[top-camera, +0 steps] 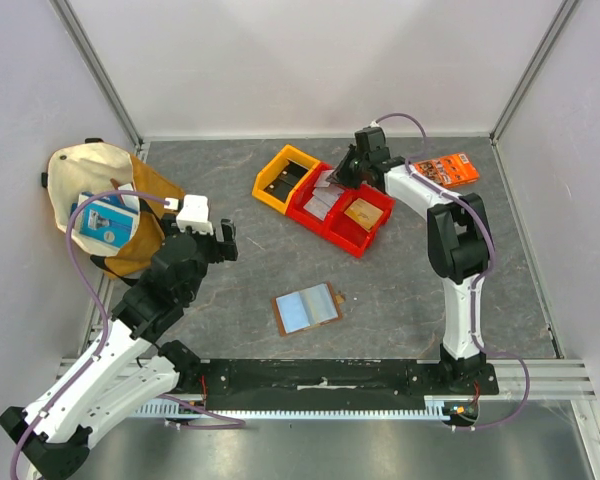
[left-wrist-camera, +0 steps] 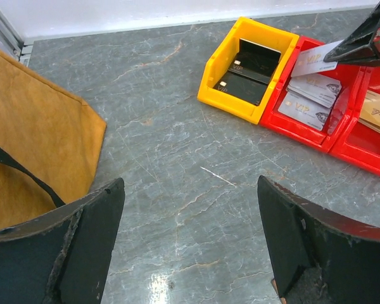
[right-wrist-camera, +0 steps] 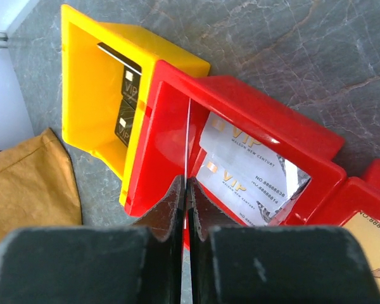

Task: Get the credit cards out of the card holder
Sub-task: Place the credit card in the storage box, then remove the credit card from the card holder.

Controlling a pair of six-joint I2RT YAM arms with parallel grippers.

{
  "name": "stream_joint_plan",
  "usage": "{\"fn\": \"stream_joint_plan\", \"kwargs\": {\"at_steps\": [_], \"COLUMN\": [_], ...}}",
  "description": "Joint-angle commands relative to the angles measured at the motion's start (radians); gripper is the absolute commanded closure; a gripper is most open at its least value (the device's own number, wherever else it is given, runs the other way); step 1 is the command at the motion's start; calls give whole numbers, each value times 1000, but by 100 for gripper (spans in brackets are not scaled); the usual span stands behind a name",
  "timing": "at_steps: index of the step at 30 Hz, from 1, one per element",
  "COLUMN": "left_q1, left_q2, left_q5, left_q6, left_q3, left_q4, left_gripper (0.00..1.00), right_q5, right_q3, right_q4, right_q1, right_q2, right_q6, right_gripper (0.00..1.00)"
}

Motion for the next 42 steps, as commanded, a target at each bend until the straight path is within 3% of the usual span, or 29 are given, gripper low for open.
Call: {"fn": "stream_joint_plan", "kwargs": {"at_steps": [1,10,17,23,28,35,42], "left_q1": [8,9,9,8,8,-12,-173], "left_q2": [-5,12,29,52,111,223,294], "left_q5": [-11,12,38,118,251,522,486], "left_q6": [32,33,23,-11,-78,-308,-506], "left_q3": [-3,-2,6,20,55,41,-55], "left_q4": [56,53,42,17,-29,-52,3], "left_gripper": [10,10,8,7,8,14,30], "right_q5": [13,88,242,144,67,30,25], "right_q3": [53,-7,-43,-187,-379,-612,-763], "right_q4": [-20,-40,-135,-127,-107,-71,-26], "right_q1": [2,0,-1,17,77,242,347], "right_q2": [39,-54,-197,-371,-546,-726,-764], "right_q6": [12,-85,-228,-375,-439,-452,-403], "right_gripper": [91,70,43,31,27,24,34]}}
